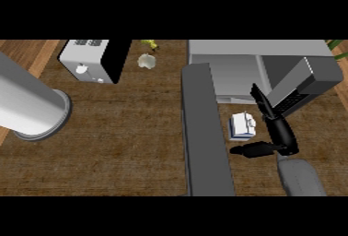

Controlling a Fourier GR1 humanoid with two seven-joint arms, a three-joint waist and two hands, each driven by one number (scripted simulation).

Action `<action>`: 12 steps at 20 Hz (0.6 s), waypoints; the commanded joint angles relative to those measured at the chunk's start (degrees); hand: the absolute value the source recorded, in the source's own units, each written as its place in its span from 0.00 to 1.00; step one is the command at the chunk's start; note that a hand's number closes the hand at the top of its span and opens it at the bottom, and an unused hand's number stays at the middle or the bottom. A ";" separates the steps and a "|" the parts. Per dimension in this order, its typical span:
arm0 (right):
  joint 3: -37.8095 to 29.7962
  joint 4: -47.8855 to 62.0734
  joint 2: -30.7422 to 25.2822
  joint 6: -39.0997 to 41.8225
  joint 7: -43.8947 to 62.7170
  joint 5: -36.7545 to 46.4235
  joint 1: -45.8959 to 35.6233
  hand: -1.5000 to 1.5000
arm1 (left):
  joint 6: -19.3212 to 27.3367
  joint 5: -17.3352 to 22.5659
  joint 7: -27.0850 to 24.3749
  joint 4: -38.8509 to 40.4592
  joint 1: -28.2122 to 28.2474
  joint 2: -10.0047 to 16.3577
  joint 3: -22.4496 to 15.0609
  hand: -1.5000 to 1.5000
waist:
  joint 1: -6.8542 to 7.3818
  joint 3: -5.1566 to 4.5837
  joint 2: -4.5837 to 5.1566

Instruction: Pick up the milk, place it into the microwave and close the microwave

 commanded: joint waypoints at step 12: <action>-1.31 28.63 -3.04 0.25 -17.82 3.53 -7.41 0.00 | -3.33 0.69 -2.56 -1.18 4.68 -0.27 0.77 0.00 | -0.03 0.02 0.03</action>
